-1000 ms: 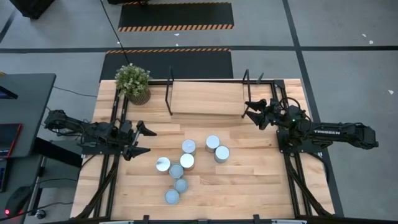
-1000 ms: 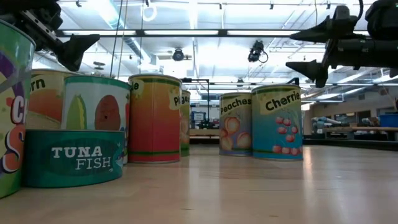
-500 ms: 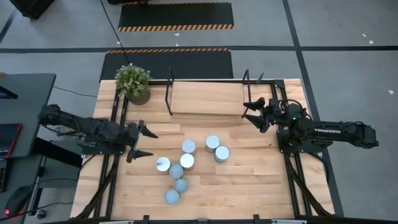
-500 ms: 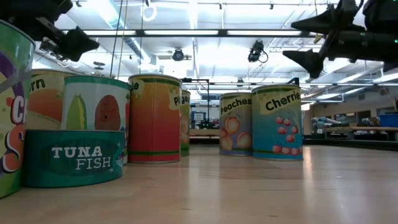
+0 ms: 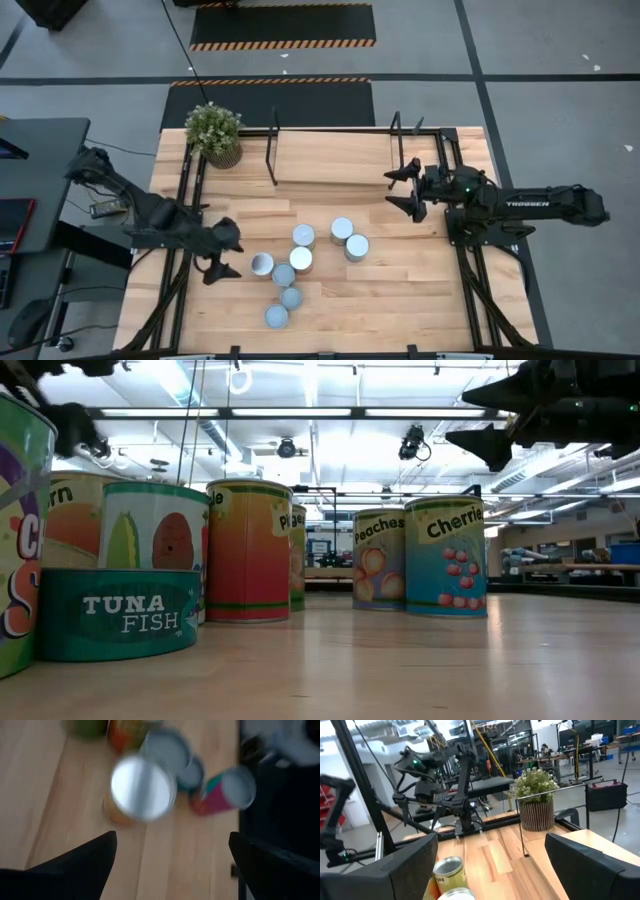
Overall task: Pick and place cans onto a shelf
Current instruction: Put the canned corn on the shelf
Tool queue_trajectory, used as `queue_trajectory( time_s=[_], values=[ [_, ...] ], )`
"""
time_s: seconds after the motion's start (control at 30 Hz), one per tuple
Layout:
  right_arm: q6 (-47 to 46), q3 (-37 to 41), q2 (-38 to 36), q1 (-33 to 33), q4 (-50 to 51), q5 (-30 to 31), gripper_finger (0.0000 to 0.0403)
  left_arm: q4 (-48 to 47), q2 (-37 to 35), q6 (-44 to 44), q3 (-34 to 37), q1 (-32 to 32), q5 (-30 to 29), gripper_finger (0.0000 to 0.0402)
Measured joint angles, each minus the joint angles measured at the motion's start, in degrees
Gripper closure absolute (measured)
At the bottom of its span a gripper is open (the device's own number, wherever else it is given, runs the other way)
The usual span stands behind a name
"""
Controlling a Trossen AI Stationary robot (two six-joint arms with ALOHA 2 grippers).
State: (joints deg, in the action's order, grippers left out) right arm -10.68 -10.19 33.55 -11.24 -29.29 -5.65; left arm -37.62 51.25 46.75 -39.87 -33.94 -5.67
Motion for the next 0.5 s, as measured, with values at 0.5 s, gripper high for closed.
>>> queue_trajectory(
  time_s=[0.5],
  values=[
    [13.2, -3.0, 11.1, 13.7, -2.5, 13.6, 0.0027, 0.4, 18.6, 2.8, 0.0, -5.2, -1.9, 0.001]
  ],
)
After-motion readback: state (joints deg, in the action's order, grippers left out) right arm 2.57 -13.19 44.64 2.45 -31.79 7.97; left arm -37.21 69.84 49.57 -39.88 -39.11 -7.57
